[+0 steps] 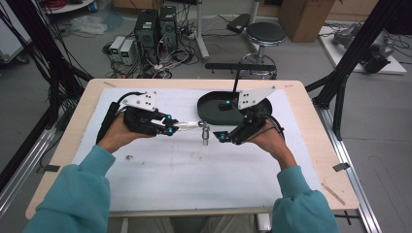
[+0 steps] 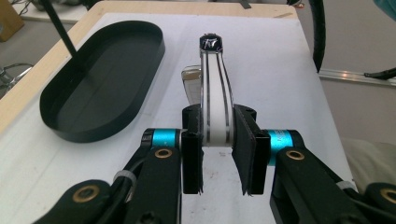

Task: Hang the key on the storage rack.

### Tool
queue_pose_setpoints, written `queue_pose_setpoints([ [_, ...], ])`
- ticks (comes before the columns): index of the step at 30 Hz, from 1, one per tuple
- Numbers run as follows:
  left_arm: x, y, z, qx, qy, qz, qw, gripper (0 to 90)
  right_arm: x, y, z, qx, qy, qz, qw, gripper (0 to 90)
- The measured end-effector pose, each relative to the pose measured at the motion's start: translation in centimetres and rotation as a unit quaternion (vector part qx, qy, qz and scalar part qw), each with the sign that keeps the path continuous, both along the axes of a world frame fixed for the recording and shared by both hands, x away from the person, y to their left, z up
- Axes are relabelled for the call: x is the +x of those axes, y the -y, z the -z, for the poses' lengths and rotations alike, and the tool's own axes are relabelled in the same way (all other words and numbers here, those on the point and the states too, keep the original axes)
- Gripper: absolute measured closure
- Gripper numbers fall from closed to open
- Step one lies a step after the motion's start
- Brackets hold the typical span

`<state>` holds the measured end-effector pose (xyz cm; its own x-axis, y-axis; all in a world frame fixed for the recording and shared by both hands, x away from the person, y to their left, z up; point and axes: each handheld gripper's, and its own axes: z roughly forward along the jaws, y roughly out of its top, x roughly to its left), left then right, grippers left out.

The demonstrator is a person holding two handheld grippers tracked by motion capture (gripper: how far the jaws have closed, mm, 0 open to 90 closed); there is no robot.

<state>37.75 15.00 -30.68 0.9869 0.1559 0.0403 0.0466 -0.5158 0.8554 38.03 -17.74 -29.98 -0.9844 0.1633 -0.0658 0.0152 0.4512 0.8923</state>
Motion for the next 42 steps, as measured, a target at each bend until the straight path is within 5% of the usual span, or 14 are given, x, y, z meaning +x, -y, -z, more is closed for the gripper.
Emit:
queue_pose_setpoints([
  [4, -0.1, 0.7, -0.2, 0.005, 0.003, 0.008, 1.0000, 73.8, 0.5, -0.8, -0.4, -0.037, -0.002, -0.028, 0.9989, 17.0],
  [14, -0.1, 1.7, 0.2, 0.020, 0.001, 0.019, 0.9996, 73.8, 0.8, -1.8, -0.3, -0.103, -0.001, -0.041, 0.9939, 26.3],
  [21, -0.1, 1.9, 0.4, 0.024, -0.003, 0.027, 0.9993, 73.7, 1.2, -2.3, 0.1, -0.128, -0.007, -0.046, 0.9907, 41.1],
  [34, -0.1, 2.3, 0.6, 0.033, -0.005, 0.031, 0.9989, 73.7, 1.5, -3.9, 0.8, -0.194, -0.007, -0.078, 0.9779, 62.3],
  [42, 0.0, 2.2, 0.7, 0.028, -0.008, 0.037, 0.9989, 73.5, 1.3, -4.3, 0.9, -0.212, -0.008, -0.091, 0.9731, 74.2],
])
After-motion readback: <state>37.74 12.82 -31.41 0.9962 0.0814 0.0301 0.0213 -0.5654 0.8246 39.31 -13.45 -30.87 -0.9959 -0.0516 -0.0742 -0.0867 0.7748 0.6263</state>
